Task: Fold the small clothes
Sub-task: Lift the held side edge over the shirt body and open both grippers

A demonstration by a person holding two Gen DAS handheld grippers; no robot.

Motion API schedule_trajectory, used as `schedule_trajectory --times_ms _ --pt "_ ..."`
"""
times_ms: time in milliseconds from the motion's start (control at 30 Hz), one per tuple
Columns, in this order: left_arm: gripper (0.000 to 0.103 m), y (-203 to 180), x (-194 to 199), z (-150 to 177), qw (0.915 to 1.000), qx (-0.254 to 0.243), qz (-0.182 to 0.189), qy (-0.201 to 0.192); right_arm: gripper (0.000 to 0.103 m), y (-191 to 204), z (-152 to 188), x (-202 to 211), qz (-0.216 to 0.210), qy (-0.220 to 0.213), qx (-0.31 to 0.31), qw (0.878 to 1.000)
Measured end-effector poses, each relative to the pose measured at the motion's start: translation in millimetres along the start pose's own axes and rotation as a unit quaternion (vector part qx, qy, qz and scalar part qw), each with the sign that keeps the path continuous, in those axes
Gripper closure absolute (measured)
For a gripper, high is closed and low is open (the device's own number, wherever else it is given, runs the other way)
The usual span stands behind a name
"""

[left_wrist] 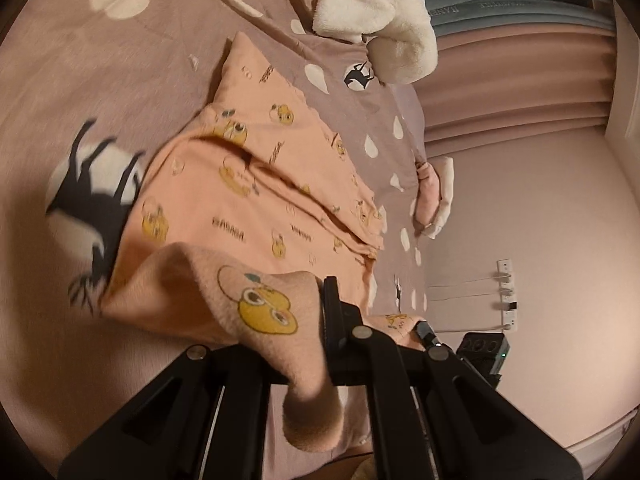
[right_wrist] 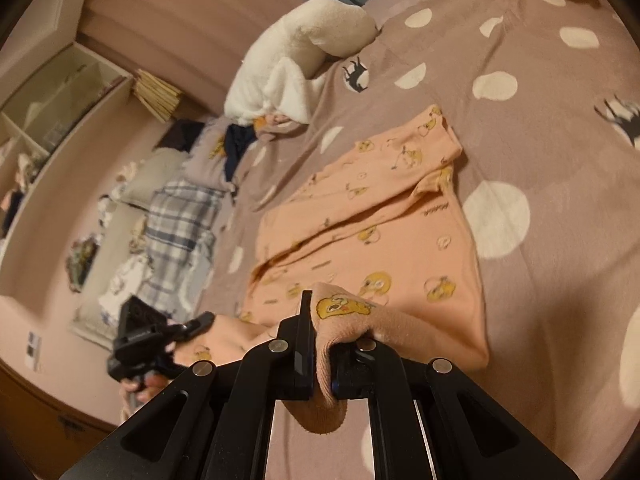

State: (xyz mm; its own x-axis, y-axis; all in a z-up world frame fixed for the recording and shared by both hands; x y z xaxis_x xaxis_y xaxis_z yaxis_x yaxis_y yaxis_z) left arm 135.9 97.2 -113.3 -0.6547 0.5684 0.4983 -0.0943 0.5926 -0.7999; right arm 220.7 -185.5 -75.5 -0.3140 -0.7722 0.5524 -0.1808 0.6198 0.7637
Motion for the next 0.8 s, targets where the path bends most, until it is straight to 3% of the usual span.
schedule_trajectory --times_ms 200,367,500,600,633,700,733,767,800 --pt "0.098 -2.2 -11.1 -37.7 0.9998 -0.001 0.017 -0.009 0.097 5.8 -34.2 -14.7 0.011 -0.008 0.007 1.000" --pt "0.098 -7.0 -28.9 -90.7 0.9991 -0.007 0.033 -0.027 0.097 8.2 -75.2 -35.9 0.025 -0.012 0.009 1.000" --pt "0.098 12.2 -52.6 -127.1 0.9987 0.022 0.019 -0.042 0.097 4.8 -106.4 -62.3 0.046 -0.004 0.004 0.999" --pt "0.098 37.3 -74.5 -143.4 0.9974 0.046 -0.042 -0.035 0.097 -4.8 -122.2 -84.8 0.077 0.016 -0.009 0.997" --pt "0.095 42.3 -80.8 -147.6 0.9965 0.052 -0.057 -0.031 0.093 -6.8 -126.3 -91.0 0.085 0.023 -0.011 0.996" --pt "0.090 47.0 -92.3 -153.5 0.9962 0.066 -0.053 -0.021 0.079 -6.7 -136.6 -102.8 0.103 0.030 0.007 0.994" --pt "0.081 47.8 -98.3 -158.4 0.9963 0.074 -0.040 -0.016 0.065 -6.6 -142.0 -106.0 0.108 0.024 0.013 0.994" --pt "0.076 49.9 -100.3 -163.6 0.9955 0.086 -0.034 -0.020 0.058 -7.3 -148.0 -109.3 0.109 0.020 0.012 0.994" --pt "0.058 56.0 -99.7 -171.1 0.9931 0.108 -0.035 -0.029 0.049 -7.7 -152.3 -110.6 0.104 0.018 0.008 0.994"
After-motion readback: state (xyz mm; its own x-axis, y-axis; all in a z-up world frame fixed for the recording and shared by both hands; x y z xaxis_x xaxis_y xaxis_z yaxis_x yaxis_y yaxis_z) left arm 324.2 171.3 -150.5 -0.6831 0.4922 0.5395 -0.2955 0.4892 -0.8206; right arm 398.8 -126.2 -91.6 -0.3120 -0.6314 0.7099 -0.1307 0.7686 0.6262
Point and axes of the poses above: each gripper's, at about its wrist camera, not at the fingertips, and x roughly against the way its jaws point, y to its left, z to its underside, the point moved 8 cm from there along -x, roughly the way its jaws point, and after that the axes turned 11 degrees about -x, right-handed, at the moved point
